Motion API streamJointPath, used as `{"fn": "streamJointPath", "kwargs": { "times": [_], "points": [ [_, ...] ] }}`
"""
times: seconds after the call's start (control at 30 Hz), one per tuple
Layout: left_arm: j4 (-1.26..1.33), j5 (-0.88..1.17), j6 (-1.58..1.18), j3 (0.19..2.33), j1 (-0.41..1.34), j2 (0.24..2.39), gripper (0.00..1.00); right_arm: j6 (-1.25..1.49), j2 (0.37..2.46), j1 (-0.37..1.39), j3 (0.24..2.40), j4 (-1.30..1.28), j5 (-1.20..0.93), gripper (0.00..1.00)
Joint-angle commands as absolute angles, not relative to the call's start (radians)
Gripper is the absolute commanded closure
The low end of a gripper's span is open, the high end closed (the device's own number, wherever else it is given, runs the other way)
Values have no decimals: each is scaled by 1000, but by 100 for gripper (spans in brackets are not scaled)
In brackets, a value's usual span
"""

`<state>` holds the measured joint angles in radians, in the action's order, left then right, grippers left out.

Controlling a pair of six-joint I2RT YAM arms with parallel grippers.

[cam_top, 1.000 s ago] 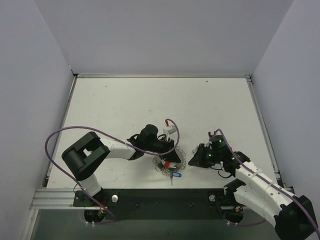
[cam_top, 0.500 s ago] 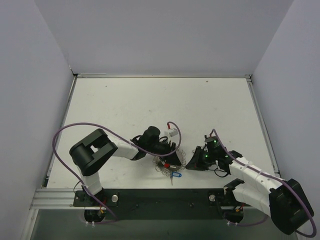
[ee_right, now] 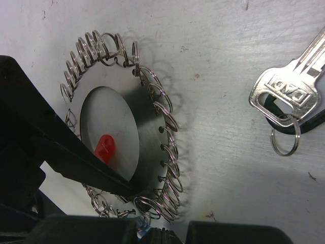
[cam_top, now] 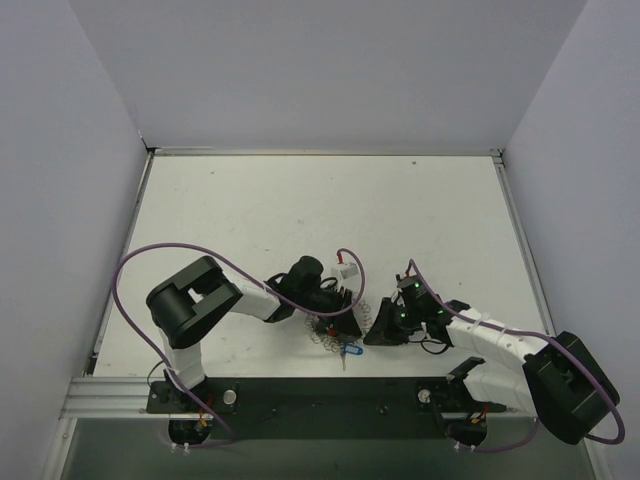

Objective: Put the keys on the keyring

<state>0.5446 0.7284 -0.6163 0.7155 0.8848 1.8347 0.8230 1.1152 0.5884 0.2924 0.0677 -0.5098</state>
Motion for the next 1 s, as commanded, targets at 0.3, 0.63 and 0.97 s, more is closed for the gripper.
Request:
{"fn": "streamJointPath", "kwargs": {
  "times": [0.3, 0.63, 0.97],
  "points": [
    [537, 733, -581, 781, 914, 1890, 54, 831, 1147, 611, 293, 109, -483, 100],
    [407, 680, -546, 822, 914, 1904, 47, 828, 1172, 614, 281, 127, -476, 100],
    [364, 710, -517, 831, 914, 1905, 70, 821, 1175, 614, 279, 132, -463, 100]
  ]
}}
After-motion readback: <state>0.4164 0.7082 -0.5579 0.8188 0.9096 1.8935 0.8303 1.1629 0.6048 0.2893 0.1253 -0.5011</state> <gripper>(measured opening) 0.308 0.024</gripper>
